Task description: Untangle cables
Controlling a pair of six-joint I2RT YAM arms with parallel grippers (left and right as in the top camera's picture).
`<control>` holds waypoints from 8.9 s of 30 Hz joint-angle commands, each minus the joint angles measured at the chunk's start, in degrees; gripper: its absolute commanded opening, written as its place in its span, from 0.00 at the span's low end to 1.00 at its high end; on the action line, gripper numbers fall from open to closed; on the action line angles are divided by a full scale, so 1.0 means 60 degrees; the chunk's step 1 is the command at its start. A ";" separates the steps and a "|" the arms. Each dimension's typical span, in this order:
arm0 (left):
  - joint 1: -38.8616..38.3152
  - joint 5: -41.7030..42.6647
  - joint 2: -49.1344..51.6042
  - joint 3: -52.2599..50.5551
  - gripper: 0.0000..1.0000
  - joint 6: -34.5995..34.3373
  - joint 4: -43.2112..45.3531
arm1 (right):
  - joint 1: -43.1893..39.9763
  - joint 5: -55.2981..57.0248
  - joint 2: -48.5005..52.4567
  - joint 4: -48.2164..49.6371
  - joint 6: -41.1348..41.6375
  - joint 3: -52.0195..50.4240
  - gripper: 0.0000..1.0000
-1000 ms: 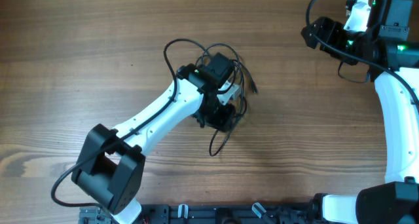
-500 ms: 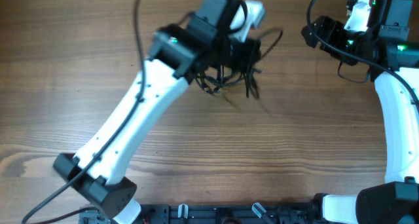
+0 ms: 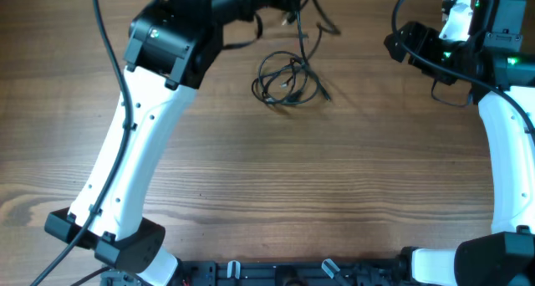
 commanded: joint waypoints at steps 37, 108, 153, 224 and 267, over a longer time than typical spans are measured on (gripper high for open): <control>0.0761 0.1534 -0.0324 0.0240 0.04 -0.8757 0.5938 | 0.2495 -0.3493 0.2393 0.4444 0.0295 -0.0051 0.24; -0.2626 -0.1002 0.3534 -0.1978 0.50 -0.2146 0.5552 | -0.0619 0.3282 -0.1497 0.1446 -0.0412 0.0011 0.04; 0.1275 -0.0641 0.0597 -0.1978 1.00 0.1464 -0.2663 | -0.7308 0.5246 0.1144 -0.1825 0.2368 0.2233 0.04; 0.1410 -0.2863 0.5191 -0.2554 0.61 0.8466 -0.4149 | -0.0324 0.0696 0.2113 -0.2477 -0.0736 0.2750 1.00; 0.2743 0.3497 -0.1479 -0.1286 0.04 -0.0324 -0.2353 | 0.1384 -0.2707 0.2565 -0.1727 -0.1996 0.2743 0.99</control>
